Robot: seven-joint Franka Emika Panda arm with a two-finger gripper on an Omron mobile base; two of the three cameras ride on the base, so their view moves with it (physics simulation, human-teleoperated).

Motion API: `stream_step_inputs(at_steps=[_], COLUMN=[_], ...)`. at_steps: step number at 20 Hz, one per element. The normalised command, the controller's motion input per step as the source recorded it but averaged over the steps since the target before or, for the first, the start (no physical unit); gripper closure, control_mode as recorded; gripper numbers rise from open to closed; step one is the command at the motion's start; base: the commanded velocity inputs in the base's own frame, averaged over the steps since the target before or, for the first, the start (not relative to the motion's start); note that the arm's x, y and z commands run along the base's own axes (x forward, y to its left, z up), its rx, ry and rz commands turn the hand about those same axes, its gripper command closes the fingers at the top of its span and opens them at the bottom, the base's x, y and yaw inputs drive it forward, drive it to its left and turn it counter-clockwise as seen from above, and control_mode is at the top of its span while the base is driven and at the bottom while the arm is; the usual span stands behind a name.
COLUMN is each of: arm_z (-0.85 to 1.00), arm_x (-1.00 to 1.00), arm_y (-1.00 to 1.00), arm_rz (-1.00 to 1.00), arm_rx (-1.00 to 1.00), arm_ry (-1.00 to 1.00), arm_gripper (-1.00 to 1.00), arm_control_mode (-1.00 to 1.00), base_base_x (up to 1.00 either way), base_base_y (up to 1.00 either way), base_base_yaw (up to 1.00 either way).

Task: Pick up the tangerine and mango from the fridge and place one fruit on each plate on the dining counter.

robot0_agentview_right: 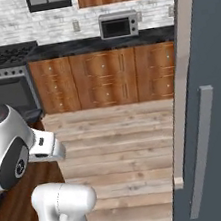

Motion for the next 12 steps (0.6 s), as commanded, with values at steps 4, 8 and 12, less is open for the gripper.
stream_step_inputs(at_steps=[4, 8, 12], arm_z=[0.0, 0.0, 0.0], arm_x=[0.0, 0.0, 0.0], arm_y=[0.0, 0.0, 0.0], arm_rz=[0.0, 0.0, 0.0], arm_rx=[0.0, 0.0, 0.0], arm_ry=[0.0, 0.0, 0.0], arm_gripper=[-1.0, -1.0, -1.0], arm_control_mode=[1.0, 1.0, 1.0], base_base_x=[1.0, 1.0, 1.0], base_base_y=[0.48, 0.49, 0.41], base_base_yaw=[-0.19, -0.21, -0.21])
